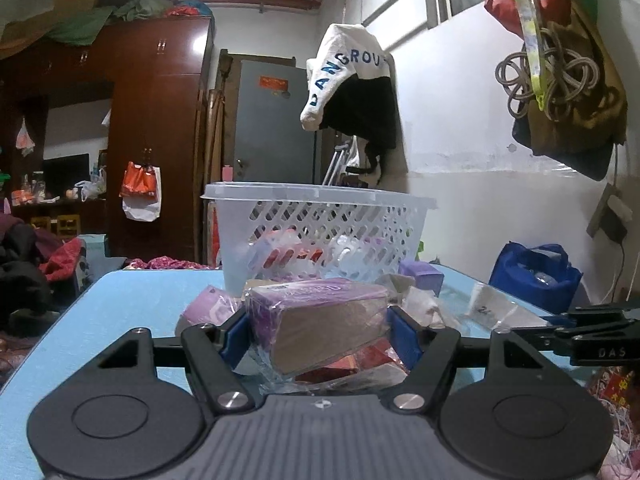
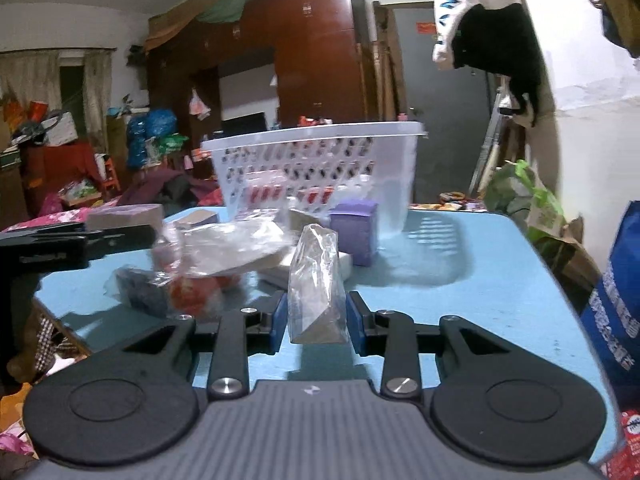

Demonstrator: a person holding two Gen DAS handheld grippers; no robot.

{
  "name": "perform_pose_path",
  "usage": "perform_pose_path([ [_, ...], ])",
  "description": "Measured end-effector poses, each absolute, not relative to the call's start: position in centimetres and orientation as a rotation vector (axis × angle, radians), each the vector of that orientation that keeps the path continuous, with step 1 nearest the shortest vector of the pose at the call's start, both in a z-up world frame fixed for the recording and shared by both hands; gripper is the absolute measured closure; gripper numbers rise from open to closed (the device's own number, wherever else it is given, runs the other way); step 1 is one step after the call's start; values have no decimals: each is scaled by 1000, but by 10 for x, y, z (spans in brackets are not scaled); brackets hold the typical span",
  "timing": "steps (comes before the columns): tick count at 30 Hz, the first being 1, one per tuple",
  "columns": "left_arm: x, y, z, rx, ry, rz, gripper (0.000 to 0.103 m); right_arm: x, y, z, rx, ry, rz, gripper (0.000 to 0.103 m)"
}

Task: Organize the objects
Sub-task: 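Grasp the purple-wrapped block with the left tool while the right grasps a clear plastic packet, then carry both items into the white basket and open both tools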

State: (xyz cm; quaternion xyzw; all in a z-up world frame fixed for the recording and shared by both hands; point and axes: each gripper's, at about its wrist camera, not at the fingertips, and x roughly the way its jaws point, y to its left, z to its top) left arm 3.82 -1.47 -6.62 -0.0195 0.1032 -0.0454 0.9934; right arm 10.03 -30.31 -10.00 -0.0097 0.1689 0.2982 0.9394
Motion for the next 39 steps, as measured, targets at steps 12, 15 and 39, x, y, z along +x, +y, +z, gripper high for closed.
perform_pose_path([
  [12,41,5,-62,-85,196,-61,29,108,-318,-97,10,332,553,68],
  [15,41,7,-61,-82,191,-57,29,111,-320,-93,16,328,549,68],
  [39,251,29,45,-149,421,-138,8,253,-218,17,-118,263,656,31],
])
